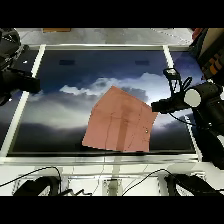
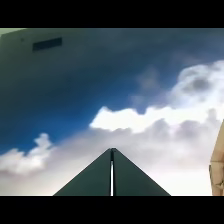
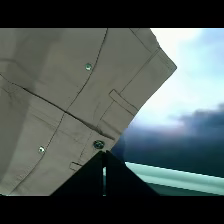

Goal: Fold the clothes and pants, and hang the long-sleeved shirts on hangers.

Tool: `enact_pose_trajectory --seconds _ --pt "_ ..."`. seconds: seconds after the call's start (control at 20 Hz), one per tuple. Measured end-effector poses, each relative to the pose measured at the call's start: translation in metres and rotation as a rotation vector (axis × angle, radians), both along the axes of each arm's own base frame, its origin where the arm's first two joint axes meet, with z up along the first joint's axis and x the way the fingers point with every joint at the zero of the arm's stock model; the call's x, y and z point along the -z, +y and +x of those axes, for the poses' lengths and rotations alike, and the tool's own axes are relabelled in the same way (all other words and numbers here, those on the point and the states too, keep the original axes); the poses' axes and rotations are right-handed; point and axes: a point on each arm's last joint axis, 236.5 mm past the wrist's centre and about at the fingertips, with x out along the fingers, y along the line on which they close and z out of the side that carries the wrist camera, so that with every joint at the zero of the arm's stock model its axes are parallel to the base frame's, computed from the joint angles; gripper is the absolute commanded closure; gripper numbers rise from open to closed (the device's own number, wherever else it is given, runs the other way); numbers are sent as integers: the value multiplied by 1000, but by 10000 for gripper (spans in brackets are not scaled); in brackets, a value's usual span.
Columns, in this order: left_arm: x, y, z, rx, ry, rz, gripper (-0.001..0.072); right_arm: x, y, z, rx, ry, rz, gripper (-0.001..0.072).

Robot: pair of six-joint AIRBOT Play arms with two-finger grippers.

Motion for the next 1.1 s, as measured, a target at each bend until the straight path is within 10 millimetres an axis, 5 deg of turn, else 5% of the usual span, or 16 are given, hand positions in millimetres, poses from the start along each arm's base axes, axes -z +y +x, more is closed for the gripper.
enact_pose_trajectory --seconds 0.45,0.75,1.1 --pt "0 0 0 0 0 0 702 0 0 0 0 -1 0 698" --pt "0 0 0 0 0 0 702 -9 3 20 -26 -94 2 698" --pt "3 -20 -3 47 21 -89 700 20 -54 11 -114 -15 -225 698"
